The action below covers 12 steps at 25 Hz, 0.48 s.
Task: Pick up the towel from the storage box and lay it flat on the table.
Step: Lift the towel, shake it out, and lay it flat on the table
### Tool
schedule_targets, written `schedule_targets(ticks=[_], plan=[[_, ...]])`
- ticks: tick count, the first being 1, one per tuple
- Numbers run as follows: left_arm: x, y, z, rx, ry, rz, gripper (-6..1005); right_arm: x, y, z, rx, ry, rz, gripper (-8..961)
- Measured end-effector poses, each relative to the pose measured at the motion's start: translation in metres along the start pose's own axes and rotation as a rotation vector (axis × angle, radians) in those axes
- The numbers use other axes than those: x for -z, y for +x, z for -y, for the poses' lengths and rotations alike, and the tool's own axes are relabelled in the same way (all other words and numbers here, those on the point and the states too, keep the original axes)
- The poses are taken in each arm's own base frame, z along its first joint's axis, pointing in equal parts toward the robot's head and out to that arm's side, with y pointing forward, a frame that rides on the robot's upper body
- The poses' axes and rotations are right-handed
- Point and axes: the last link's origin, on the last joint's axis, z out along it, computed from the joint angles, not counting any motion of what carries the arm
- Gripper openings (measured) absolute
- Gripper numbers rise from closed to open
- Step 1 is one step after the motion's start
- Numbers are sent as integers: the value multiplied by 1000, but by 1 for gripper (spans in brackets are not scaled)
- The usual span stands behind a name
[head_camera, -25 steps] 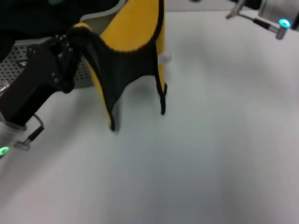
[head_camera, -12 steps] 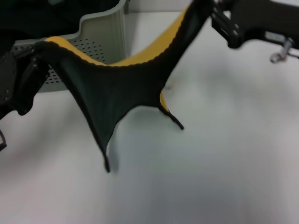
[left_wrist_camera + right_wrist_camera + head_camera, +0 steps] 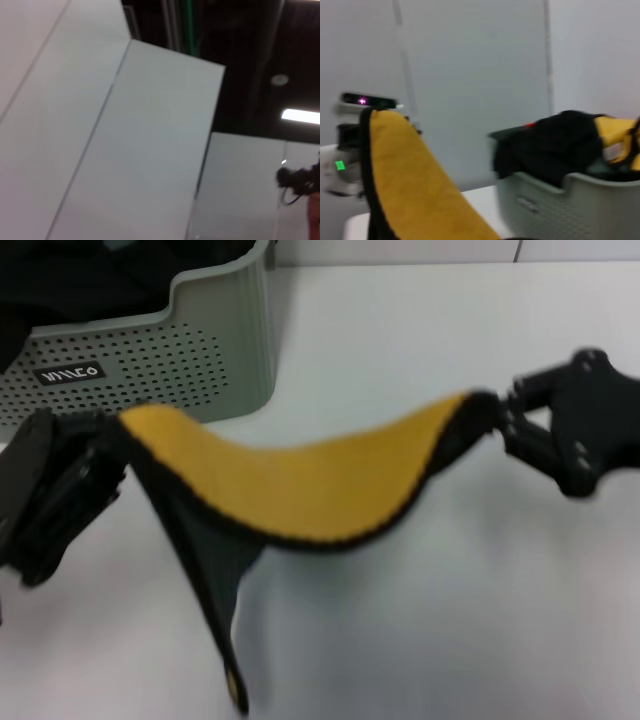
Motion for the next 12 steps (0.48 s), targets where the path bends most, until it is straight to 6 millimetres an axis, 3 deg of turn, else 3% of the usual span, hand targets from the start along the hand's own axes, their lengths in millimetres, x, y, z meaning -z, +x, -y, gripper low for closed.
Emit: schedule_targets(ticks=[6,10,12], plan=[[2,4,-32,106,-58,-100,35,27,-9,-34,-75,-135,82,77],[8,3,-39,174,-27,-182,36,45,-6,-41,-177,-155,192,79],[8,-7,-33,206,7,-201,36,48,4,-37,-234,-139,223,80]])
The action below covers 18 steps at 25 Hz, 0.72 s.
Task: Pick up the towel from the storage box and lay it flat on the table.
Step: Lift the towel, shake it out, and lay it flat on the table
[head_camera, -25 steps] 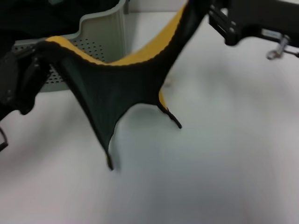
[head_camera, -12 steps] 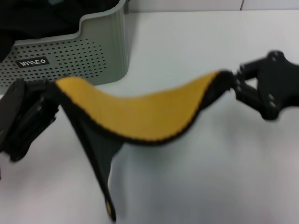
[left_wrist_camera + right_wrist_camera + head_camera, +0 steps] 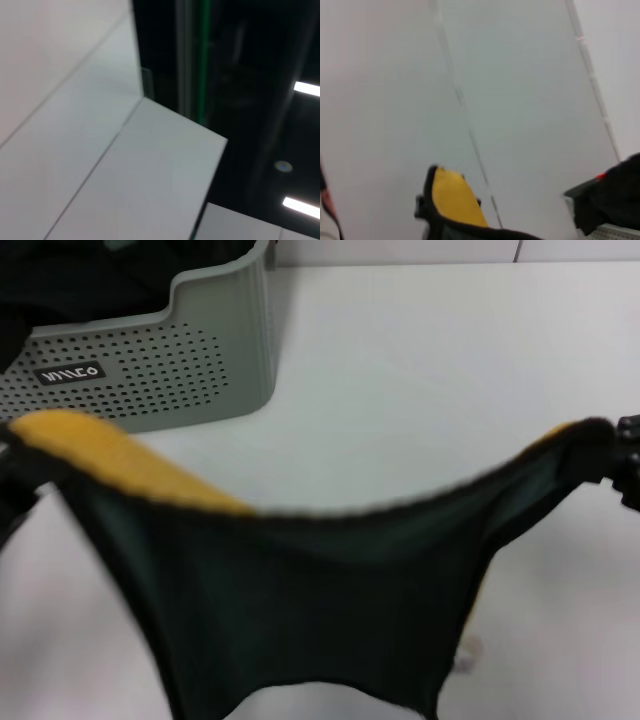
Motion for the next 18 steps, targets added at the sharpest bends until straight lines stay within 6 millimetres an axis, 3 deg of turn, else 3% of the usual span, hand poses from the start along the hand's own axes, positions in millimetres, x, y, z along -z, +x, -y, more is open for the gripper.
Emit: schedule_targets(ticks=[1,2,5,6,8,12,18], plan=[[0,0,0,0,0,0,36,1,5,5,-22,9,7,81],[0,-10,21,35,50,-15,36,3,11,11,-54,23,17,81],[-1,-25,48,71,133,-15,37,1,38,42,-158,59,33,83],[-4,-38,63,61,198,18,37,1,38,42,-158,59,33,83],[-6,-46,69,44,234,44,37,-20,67,75,-242,68,-6,84],[-5,-77,88,-10,404,139,38,-41,91,99,-254,126,-80,87],[3,-83,128,-145,632,243,38,-46,106,135,-179,366,-174,90]])
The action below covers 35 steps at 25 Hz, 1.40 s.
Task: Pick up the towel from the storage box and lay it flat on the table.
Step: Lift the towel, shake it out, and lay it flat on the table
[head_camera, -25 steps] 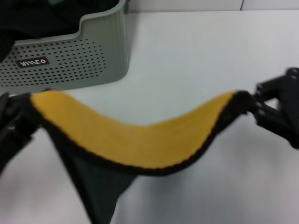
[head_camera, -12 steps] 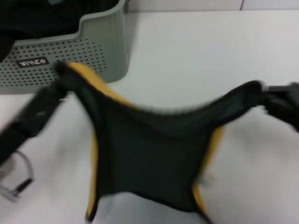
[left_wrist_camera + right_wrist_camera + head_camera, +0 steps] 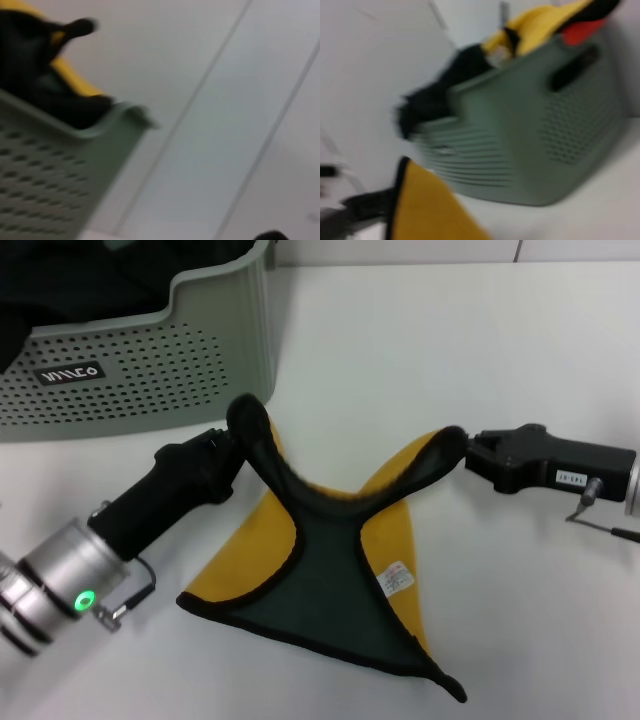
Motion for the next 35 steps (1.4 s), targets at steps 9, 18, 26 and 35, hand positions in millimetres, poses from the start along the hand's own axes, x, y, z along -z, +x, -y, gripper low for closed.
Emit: schedule_targets(ticks=[9,18,26,35], plan=[[-12,11,31,-114,192,-19,39,-11,-13,25,101,164,1,95],[-12,16,42,-188,248,4,41,-44,-38,40,238,252,-86,100],[-11,9,49,-277,296,67,42,-61,-43,43,328,297,-160,104],[-11,23,39,-448,216,10,88,-65,-46,41,408,287,-179,109]])
